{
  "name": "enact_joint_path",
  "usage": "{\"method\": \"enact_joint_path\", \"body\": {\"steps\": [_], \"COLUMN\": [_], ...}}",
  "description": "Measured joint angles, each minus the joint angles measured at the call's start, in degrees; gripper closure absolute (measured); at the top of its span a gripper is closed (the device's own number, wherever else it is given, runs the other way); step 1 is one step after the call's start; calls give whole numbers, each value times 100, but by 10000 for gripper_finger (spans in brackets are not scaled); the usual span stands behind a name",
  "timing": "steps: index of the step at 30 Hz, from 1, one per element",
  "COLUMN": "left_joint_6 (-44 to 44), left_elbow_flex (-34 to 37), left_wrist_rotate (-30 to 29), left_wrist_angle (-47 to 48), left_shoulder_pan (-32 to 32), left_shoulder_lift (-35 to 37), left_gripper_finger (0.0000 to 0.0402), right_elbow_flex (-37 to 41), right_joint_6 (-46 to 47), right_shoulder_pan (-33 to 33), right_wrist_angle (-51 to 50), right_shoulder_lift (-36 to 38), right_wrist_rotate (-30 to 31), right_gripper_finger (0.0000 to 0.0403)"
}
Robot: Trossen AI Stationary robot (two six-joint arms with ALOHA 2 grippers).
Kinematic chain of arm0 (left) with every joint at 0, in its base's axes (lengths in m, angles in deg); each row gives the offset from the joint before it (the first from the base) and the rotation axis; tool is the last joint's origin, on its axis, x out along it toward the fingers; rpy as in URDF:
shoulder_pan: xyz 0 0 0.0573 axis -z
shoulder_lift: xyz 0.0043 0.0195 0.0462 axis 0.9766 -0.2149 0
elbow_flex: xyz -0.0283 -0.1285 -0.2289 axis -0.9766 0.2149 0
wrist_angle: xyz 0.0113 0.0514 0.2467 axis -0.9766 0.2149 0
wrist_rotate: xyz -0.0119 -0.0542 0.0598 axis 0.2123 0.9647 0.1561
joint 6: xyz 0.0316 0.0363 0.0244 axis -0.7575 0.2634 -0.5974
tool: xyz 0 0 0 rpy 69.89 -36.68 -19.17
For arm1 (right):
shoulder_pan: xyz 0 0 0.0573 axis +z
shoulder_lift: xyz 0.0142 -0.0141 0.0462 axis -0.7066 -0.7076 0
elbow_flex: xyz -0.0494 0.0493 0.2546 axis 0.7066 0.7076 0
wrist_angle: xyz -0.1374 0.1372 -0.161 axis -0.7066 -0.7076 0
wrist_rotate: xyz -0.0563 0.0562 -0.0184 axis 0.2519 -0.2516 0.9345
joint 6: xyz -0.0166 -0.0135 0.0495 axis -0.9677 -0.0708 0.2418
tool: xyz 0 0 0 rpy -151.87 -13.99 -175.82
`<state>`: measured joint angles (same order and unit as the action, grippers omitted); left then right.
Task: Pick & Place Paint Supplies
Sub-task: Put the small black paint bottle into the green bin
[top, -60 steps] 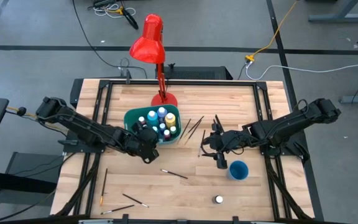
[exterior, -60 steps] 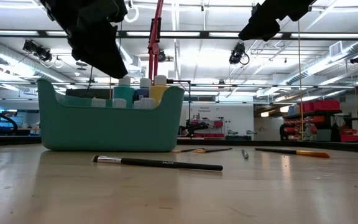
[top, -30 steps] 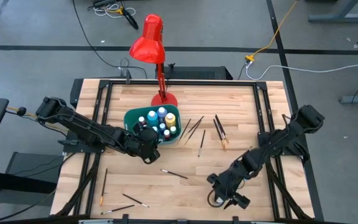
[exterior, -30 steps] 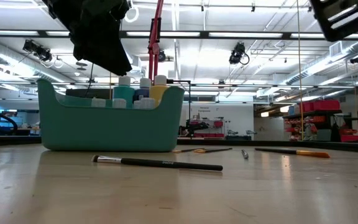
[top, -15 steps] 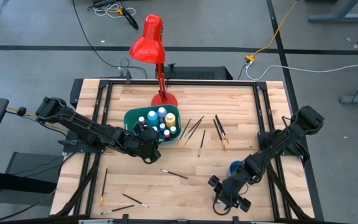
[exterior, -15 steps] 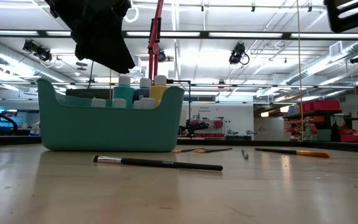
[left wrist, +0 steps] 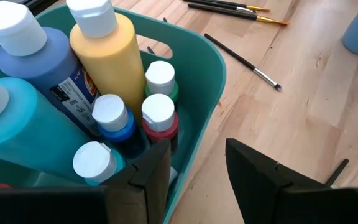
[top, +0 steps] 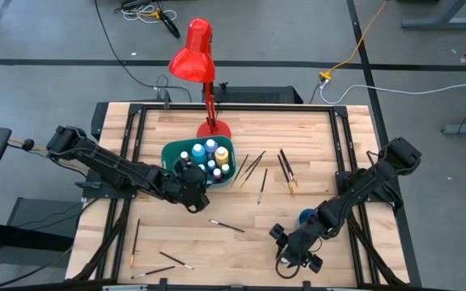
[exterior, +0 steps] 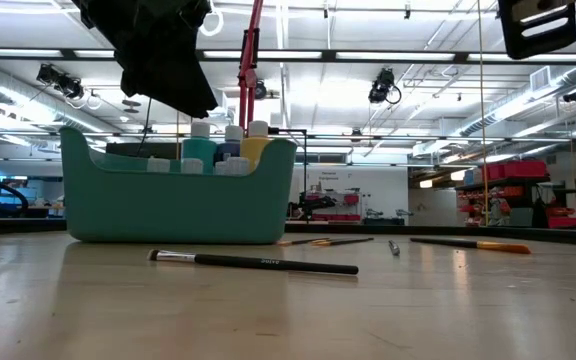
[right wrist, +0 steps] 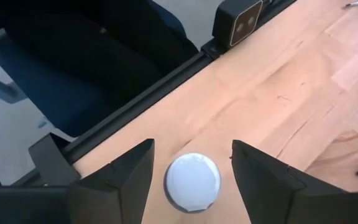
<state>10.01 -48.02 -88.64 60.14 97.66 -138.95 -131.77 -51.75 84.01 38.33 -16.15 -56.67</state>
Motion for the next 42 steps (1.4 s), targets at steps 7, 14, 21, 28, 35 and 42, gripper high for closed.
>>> {"method": "enact_joint_path", "body": {"steps": [7,14,21,28,35,42], "left_joint_6": [1,-34,-67,-2,-149,-273], "left_elbow_flex": [0,2,2,2,2,2], "left_wrist_rotate": [107,107,107,128,312,661], "left_wrist_angle": [-13,-124,-167,-274,-714,-1055], "left_shoulder_pan": [0,0,0,0,0,0], "left_shoulder_lift": [0,0,0,0,0,0], "left_gripper_finger": [242,242,242,242,242,242], "right_elbow_flex": [0,-2,-2,-2,-2,-2], "right_joint_6": [177,174,303,284,1,-412], "right_shoulder_pan": [-5,-35,-58,-70,-158,-537], "right_wrist_angle": [-157,-149,-133,-52,55,120], "right_shoulder_lift": [-125,-314,-314,-316,-250,214], "right_wrist_rotate": [53,99,214,336,870,871], "right_gripper_finger": [183,185,236,254,238,254]}}
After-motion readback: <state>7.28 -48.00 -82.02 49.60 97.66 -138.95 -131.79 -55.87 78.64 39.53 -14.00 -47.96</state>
